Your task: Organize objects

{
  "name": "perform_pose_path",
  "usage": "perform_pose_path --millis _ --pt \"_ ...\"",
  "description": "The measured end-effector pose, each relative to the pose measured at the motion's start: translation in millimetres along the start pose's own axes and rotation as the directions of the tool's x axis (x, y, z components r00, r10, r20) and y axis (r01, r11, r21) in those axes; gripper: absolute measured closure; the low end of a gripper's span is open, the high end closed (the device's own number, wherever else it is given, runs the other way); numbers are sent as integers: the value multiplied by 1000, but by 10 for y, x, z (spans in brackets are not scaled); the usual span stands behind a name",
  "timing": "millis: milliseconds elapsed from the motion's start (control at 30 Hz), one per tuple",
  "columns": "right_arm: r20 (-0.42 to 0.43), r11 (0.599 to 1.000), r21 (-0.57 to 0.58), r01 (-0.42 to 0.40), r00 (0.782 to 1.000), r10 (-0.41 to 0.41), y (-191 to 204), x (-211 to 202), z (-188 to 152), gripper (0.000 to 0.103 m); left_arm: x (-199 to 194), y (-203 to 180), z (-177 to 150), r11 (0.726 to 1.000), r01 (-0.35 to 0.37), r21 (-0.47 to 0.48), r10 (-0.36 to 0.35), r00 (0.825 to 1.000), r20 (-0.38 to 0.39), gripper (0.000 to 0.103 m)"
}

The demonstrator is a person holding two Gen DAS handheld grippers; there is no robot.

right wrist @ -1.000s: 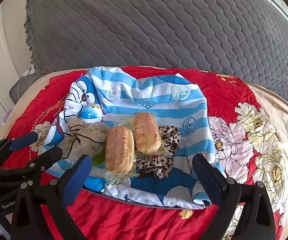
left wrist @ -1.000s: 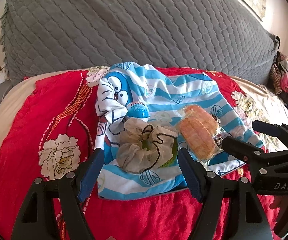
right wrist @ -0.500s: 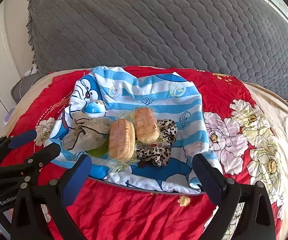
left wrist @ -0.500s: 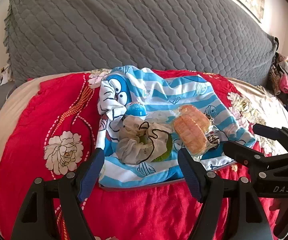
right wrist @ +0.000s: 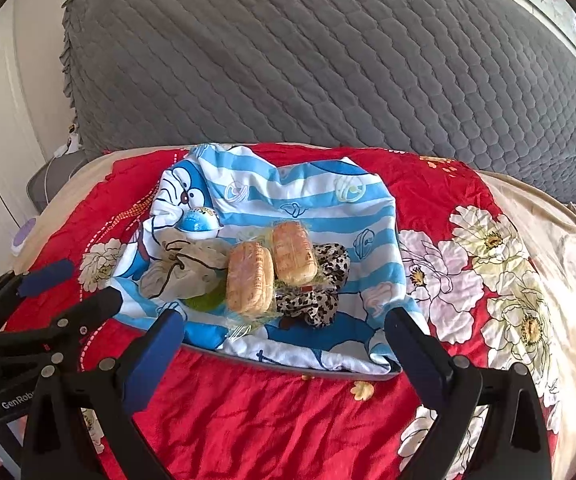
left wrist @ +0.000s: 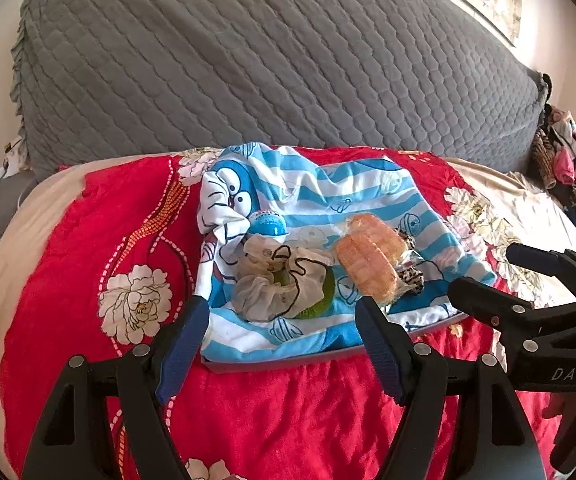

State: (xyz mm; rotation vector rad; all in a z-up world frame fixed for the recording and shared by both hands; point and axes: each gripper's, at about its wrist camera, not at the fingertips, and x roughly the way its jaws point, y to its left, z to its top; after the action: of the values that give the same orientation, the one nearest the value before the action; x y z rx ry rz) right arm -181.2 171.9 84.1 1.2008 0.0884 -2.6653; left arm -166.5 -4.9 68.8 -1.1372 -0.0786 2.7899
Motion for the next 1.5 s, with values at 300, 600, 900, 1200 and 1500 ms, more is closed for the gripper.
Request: perform_pose_path --millis 300,600,900,1200,1500 --pt "6 1000 -2 1 1000 -1 20 -91 -36 2 -93 -67 -60 1000 11 19 -11 1000 12 26" --pt "15 1000 1 -2 1000 2 40 -182 -70 2 -187 -85 -108 1000 22 17 -22 1000 21 26" --pt "23 1000 4 -5 1000 5 65 -281 -124 2 -291 -61 -139 999 37 6 -37 999 26 25" --pt "39 1000 -1 -3 999 3 102 -384 -101 2 -339 -54 -144 999 41 2 -41 999 32 23" --pt "40 1000 0 -4 999 4 121 -432 -113 2 -380 -52 -158 999 41 11 -41 999 24 22"
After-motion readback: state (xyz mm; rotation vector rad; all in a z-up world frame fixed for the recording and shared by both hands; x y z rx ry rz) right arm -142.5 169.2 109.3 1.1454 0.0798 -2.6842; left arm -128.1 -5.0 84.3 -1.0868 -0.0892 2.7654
